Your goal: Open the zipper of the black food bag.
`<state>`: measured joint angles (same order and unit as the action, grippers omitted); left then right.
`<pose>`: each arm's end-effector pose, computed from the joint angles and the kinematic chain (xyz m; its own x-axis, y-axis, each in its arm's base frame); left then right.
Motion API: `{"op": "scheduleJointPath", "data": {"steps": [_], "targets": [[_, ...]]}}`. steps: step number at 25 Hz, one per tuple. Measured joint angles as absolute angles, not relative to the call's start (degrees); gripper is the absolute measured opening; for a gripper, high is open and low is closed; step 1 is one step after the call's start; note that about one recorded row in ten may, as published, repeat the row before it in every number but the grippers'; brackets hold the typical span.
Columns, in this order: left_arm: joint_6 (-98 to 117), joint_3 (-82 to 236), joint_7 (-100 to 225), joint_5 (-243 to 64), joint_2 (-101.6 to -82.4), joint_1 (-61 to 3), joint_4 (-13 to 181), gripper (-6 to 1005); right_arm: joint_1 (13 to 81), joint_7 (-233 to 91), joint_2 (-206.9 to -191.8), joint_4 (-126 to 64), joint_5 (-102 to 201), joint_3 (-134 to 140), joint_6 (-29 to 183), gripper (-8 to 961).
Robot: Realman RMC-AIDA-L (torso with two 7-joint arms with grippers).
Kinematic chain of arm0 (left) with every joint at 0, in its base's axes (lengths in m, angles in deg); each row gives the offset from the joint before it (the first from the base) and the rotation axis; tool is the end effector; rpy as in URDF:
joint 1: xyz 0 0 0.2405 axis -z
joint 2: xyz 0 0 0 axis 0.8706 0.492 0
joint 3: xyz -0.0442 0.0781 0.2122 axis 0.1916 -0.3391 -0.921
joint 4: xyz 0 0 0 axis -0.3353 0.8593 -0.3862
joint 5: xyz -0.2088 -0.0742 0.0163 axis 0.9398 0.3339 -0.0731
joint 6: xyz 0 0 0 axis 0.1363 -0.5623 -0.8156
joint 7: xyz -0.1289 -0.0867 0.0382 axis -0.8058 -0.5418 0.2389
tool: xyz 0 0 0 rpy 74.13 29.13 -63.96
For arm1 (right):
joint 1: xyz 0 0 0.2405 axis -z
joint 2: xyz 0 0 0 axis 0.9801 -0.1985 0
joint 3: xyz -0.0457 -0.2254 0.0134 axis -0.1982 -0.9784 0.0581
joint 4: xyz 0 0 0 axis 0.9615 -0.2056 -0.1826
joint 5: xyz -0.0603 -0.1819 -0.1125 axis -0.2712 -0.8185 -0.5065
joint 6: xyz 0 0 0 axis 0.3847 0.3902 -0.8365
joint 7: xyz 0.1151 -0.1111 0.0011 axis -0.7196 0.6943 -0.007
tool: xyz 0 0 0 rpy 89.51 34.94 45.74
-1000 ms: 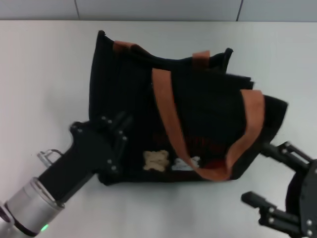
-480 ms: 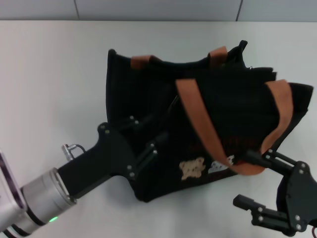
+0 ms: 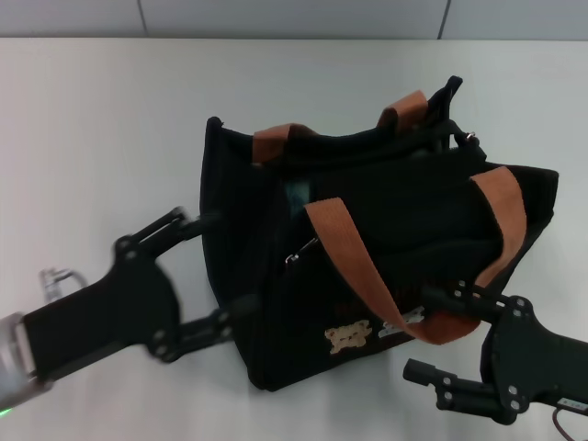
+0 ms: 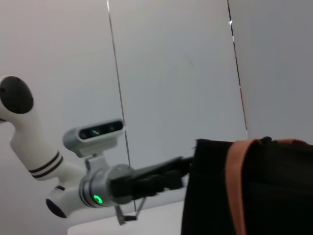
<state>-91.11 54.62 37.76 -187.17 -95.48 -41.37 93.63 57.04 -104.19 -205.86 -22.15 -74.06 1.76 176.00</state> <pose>-0.2645 0.2180 -0.0253 0.6414 -0.1827 0.7451 0.1960 -0.9000 -0.3893 0.2712 0.2037 -0.0434 0.6705 -0.0888 -0.7365 -0.2678 -0.9549 -0.1286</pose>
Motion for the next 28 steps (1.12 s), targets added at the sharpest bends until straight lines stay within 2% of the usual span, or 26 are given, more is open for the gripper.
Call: {"op": "scheduleJointPath", "data": {"steps": [1, 6, 11, 28], "targets": [[-92.53, 54.58, 36.70, -187.88, -95.43, -42.67, 95.97, 758, 56.44, -104.64, -205.88, -22.19, -74.07, 1.64, 175.45, 780], [-95.61, 52.60, 32.69, -192.70, -95.33, -44.23, 100.70, 791, 54.69, -105.69, -205.92, -22.26, -74.10, -0.29, 174.70, 783], [-94.67, 48.97, 29.80, -195.31, -95.59, -42.54, 101.37, 824, 53.35, -106.44, -205.91, -22.27, -74.10, -2.39, 174.44, 786], [-93.43, 47.15, 28.79, -195.01, -95.64, -41.27, 101.05, 824, 53.07, -108.65, -205.86, -21.83, -73.61, -5.32, 174.63, 813]]}}
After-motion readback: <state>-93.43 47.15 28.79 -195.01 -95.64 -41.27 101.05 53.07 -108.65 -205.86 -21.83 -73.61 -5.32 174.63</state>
